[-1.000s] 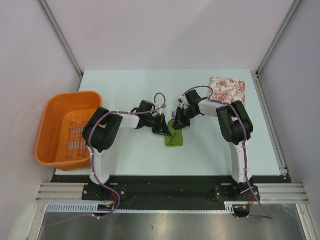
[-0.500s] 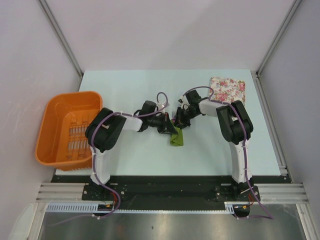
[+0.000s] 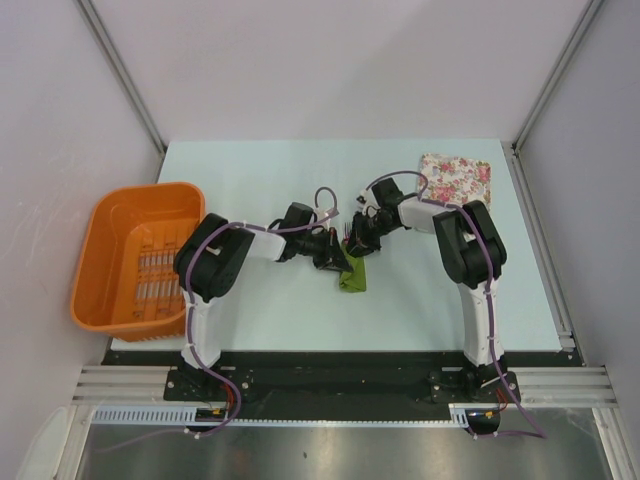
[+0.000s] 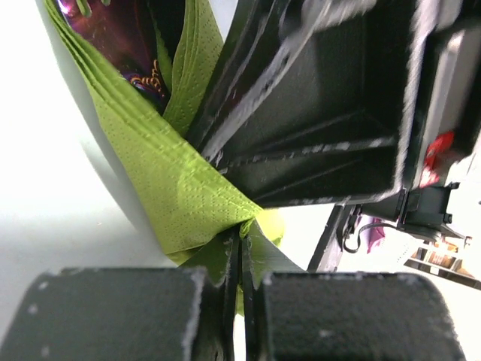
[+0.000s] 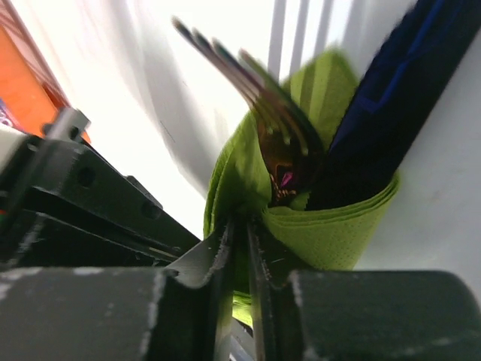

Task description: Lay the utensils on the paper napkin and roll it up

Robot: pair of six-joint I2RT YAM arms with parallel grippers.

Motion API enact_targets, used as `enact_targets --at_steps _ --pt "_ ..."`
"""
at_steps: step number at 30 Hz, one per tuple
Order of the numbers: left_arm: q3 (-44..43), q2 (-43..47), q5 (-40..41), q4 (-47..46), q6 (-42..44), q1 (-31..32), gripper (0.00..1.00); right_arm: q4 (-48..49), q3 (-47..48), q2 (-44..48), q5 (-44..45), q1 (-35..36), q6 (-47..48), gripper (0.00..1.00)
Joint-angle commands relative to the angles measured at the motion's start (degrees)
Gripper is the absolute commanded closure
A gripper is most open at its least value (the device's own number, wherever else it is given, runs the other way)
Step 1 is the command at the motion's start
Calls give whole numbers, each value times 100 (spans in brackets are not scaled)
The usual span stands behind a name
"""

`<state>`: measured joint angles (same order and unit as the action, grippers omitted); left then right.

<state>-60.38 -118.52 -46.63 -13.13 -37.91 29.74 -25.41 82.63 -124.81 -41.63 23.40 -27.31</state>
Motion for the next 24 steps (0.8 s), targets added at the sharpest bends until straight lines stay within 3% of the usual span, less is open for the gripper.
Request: enact_targets --at_steps 1,11,24 --pt "26 -189 594 556 513 -135 100 581 359 273 -11 -300 -116 82" --pt "-149 -207 594 785 768 -126 100 1152 -97 239 -917 -520 -565 87" --pt "-237 -40 489 724 864 -91 100 1319 -564 -131 -514 -433 -258 93"
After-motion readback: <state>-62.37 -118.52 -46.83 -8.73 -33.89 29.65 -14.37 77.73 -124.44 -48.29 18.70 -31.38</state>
